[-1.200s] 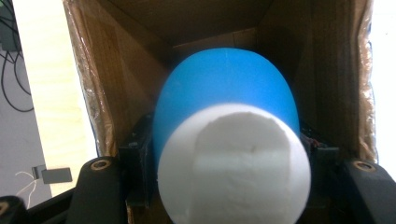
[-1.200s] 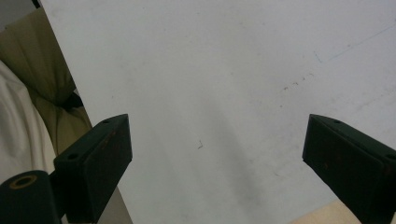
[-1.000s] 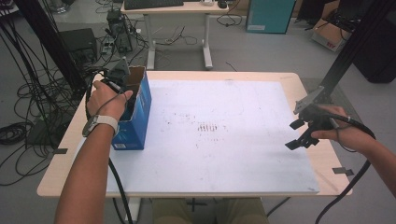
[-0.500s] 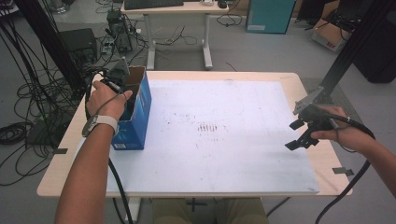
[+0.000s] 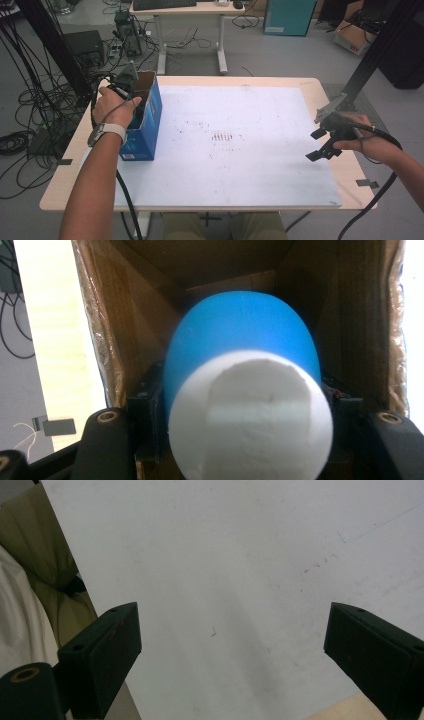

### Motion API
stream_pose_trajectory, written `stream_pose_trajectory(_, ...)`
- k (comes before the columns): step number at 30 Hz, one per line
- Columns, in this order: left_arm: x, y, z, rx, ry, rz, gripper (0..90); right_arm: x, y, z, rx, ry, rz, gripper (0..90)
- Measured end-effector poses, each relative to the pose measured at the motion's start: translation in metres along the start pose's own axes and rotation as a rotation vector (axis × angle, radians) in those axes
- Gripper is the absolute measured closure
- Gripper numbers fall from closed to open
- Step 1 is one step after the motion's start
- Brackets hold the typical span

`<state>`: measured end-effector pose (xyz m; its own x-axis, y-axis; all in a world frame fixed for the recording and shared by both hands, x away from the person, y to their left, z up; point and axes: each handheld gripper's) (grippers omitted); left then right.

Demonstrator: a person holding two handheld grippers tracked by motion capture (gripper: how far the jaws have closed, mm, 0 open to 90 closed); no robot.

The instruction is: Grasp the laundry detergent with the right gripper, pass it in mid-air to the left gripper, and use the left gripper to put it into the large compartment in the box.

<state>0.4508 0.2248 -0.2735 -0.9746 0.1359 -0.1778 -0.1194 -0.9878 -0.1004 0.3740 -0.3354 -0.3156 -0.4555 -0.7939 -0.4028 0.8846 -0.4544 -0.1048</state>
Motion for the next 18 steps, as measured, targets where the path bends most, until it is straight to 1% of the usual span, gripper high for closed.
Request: stream_pose_trajectory(18, 0.0001, -0.0001, 0.0000, 0.000, 0.000, 0.001, 37.3, -0.0001, 0.0003, 0.0006, 0.005, -0.003, -0.001, 8.1)
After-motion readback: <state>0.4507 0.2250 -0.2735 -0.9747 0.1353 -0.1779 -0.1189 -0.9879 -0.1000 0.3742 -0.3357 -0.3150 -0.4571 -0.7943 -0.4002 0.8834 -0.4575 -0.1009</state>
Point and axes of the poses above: each handheld gripper's, and its own axes: z roughly backward along the jaws, x roughly out of its underside, y roughly to its right
